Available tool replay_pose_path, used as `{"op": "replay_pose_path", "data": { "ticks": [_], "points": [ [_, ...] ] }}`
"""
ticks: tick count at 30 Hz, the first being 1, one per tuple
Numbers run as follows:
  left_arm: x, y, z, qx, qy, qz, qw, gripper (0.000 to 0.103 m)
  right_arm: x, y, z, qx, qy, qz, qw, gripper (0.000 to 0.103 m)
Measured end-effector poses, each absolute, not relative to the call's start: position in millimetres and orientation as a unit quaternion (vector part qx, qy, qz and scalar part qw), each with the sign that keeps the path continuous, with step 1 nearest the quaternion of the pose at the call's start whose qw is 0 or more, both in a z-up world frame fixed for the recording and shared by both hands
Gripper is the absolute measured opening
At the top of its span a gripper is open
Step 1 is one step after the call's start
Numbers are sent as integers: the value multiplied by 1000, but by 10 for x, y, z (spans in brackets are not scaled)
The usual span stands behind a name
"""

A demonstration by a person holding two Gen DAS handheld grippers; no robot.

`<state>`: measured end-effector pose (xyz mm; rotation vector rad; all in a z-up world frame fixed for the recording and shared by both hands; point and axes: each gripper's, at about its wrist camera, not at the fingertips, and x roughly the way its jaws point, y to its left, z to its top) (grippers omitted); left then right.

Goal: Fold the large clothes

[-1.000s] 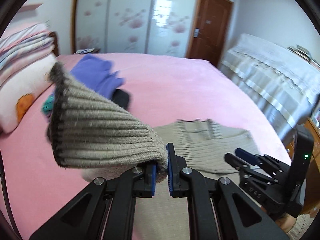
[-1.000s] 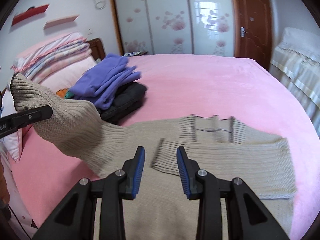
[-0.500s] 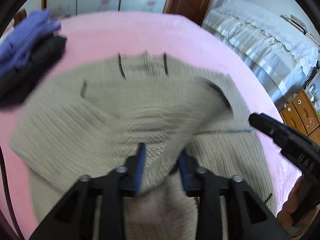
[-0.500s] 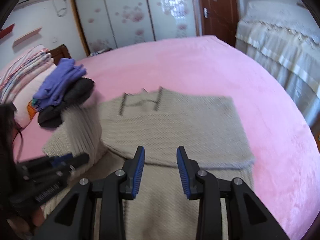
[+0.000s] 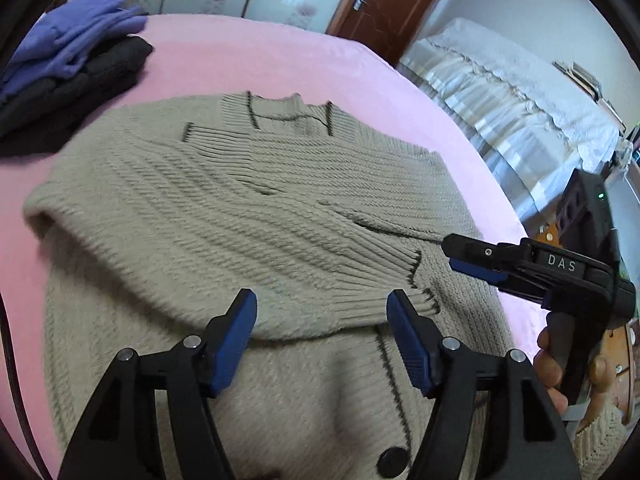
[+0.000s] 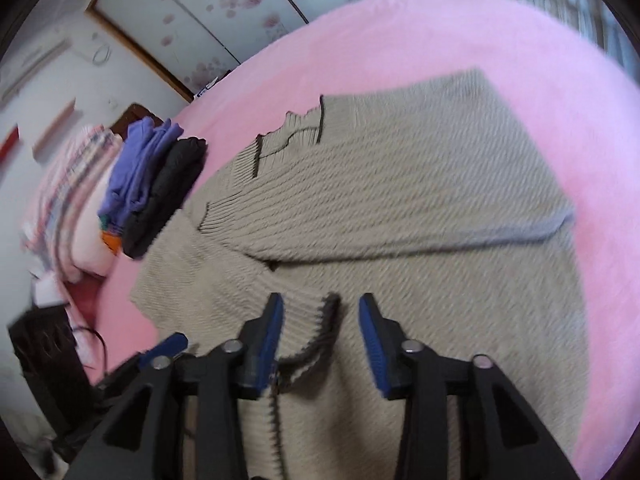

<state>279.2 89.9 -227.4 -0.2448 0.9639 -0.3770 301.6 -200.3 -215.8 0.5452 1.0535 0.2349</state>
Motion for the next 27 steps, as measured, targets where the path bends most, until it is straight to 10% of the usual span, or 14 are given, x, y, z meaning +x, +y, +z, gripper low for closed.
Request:
{"op": "replay_pose_path", "data": {
  "ticks": [14,18,27],
  "points": [
    [2656,1902,-2444,-176,454,-71,871,66,3183,-1500,-2564,194,535,112,815,53],
    [2723,1996,-2418,-173,443,-59,878,66,3217,-1320,-2445,152,518,138,830,9],
    [3001,2118,-2531,-186,444,-43,876,66,3390,-1010,-1450,-63,396,137,906,9]
  ]
}}
